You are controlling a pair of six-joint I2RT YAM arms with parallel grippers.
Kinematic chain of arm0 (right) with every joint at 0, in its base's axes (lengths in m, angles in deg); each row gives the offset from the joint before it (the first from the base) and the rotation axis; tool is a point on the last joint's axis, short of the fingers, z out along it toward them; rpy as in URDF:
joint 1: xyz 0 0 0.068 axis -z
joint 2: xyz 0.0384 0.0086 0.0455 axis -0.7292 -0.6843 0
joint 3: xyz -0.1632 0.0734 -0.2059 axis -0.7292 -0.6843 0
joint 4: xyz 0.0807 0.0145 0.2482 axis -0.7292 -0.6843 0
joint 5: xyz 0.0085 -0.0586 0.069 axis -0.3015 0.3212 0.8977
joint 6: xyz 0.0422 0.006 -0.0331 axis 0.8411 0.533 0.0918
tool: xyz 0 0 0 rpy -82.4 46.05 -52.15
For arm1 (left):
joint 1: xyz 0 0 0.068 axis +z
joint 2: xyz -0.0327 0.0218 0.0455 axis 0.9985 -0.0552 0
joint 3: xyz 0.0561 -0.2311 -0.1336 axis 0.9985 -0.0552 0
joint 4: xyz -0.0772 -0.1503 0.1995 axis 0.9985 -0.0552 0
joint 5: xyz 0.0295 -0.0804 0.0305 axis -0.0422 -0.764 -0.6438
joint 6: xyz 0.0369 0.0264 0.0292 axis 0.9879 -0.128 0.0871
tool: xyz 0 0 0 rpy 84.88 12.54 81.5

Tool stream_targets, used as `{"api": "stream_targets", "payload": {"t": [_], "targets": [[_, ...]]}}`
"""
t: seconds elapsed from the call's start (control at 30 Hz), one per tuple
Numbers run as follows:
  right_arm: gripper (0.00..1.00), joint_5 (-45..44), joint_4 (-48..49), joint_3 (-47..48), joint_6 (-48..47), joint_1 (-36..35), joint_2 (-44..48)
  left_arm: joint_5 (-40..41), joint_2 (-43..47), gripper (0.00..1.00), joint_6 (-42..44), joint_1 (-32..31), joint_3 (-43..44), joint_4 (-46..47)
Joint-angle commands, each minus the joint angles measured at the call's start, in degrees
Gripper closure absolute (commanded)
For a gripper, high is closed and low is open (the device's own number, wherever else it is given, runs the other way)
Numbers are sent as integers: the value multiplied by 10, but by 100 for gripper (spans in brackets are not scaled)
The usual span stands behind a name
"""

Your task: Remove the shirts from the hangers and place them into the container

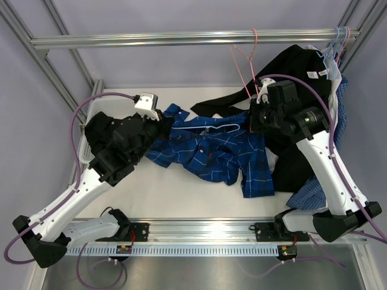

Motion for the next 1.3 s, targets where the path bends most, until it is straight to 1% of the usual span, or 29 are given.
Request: {"api": "stream_targets", "payload": {"t": [0.0, 0.03, 0.07, 0.13, 0.17, 0.2, 0.23, 0.27, 0.33, 0.37, 0.4, 0.47, 0.5, 0.57, 0.6, 0.7, 0.73, 0.83, 0.9, 0.97, 1.0, 1.03, 1.1, 1.13, 1.2, 1.23, 1.27], "targets": [[100, -57, 4, -59, -44, 42, 12, 83, 27, 100, 4, 31, 13, -15], [100, -37, 22, -76, -45, 42, 14, 82, 25, 100, -14, 31, 16, -8], [100, -7, 34, -93, -44, 42, 17, 69, 23, 100, -48, 31, 21, 8], [100, 27, 56, -139, -37, 42, 26, 42, 11, 100, -86, 31, 30, 28], [100, 55, 72, -152, -34, 42, 31, 26, 5, 100, -122, 31, 30, 56], [100, 66, 81, -173, -31, 42, 40, -15, -3, 100, -136, 31, 30, 69], [100, 79, 94, -180, -28, 42, 44, -36, -22, 100, -150, 30, 37, 81], [93, 87, 96, -184, -27, 42, 50, -79, -34, 100, -174, 30, 40, 102], [87, 80, 92, -184, -29, 42, 68, -114, -67, 100, -192, 30, 50, 118], [83, 59, 87, -181, -32, 42, 76, -140, -76, 100, -203, 30, 62, 128], [70, 47, 81, -171, -35, 42, 87, -148, -83, 100, -206, 30, 67, 131], [61, 20, 60, -159, -45, 42, 99, -158, -98, 100, -210, 30, 86, 147], [52, 12, 54, -147, -47, 42, 113, -161, -101, 100, -211, 30, 91, 154], [41, -9, 43, -136, -50, 42, 127, -179, -110, 100, -219, 30, 103, 177], [31, -15, 42, -128, -49, 42, 141, -185, -115, 100, -224, 29, 118, 184], [20, -38, 45, -118, -46, 42, 161, -219, -134, 100, -245, 29, 152, 208], [13, -49, 49, -118, -45, 42, 165, -230, -140, 100, -253, 28, 160, 215], [6, -58, 58, -119, -48, 42, 177, -275, -154, 100, -286, 26, 182, 250], [5, -62, 61, -120, -49, 42, 182, -310, -164, 100, -296, 22, 202, 264], [4, -62, 64, -119, -55, 42, 184, -342, -173, 100, -263, 21, 222, 233], [4, -62, 62, -117, -62, 42, 183, -342, -174, 100, -244, 21, 229, 214], [4, -62, 55, -115, -67, 42, 181, -341, -170, 100, -192, 21, 236, 173], [4, -72, 45, -104, -78, 42, 177, -304, -156, 100, -134, 22, 240, 133], [4, -84, 45, -103, -80, 42, 176, -298, -153, 100, -80, 21, 246, 91], [4, -88, 46, -102, -85, 42, 178, -288, -145, 100, -27, 22, 253, 60], [4, -93, 48, -101, -88, 42, 179, -280, -140, 100, 20, 22, 255, 30], [4, -94, 49, -99, -91, 42, 179, -253, -139, 100, 45, 22, 262, 11]]}}
